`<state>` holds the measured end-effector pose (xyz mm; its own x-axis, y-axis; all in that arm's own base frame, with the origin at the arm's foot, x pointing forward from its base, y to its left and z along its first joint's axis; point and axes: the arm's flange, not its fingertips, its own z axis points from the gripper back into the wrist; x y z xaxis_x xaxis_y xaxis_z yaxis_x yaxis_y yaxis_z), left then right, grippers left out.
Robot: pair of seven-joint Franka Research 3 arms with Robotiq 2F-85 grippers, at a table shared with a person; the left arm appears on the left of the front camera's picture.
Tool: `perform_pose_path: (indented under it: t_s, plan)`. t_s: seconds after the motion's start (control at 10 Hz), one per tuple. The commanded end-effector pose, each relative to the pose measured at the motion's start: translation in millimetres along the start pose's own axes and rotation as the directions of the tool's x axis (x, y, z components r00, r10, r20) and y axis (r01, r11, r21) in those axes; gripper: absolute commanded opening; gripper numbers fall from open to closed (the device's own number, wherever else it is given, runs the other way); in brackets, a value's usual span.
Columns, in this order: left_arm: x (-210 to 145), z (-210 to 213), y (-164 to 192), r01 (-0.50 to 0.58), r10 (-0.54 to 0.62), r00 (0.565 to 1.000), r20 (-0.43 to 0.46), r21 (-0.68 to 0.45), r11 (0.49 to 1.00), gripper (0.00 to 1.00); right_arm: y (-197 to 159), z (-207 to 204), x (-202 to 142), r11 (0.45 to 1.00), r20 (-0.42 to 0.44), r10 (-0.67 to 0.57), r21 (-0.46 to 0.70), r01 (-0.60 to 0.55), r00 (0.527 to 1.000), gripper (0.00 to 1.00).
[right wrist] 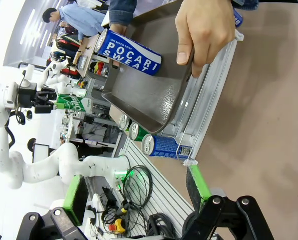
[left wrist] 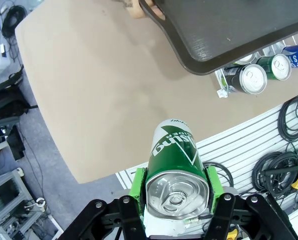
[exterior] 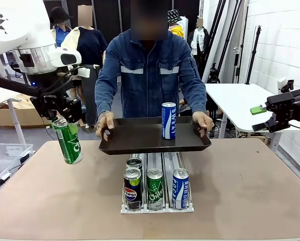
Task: Retrieve and hand over the desired beverage to the person.
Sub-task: Place the picked can on the Handle tray extended by the person.
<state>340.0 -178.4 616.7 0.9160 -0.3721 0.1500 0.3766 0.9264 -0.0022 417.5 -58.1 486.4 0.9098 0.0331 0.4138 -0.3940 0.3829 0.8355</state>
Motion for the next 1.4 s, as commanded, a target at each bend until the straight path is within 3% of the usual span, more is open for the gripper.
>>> perform_pose_path:
  t_s: [0.0, 0.6, 1.3]
  plan:
    - [29.4, 12.5, 3.5, 0.006, -0.007, 0.999, -0.037, -0.047, 0.999, 0.00, 0.2, -0.3, 0.0, 1.000, 0.000, 0.001, 0.004, -0.001, 1.000, 1.00]
    - [125.3, 17.7, -5.7, 0.051, -0.055, 0.998, -0.038, -0.103, 0.993, 0.00, 0.2, -0.3, 0.0, 1.000, 0.000, 0.001, 0.004, -0.001, 1.000, 1.00]
    - [208.6, -10.8, -51.1, 0.107, -0.113, 0.992, -0.052, -0.109, 0.988, 0.00, 0.2, -0.3, 0.0, 1.000, 0.000, 0.001, 0.004, -0.001, 1.000, 1.00]
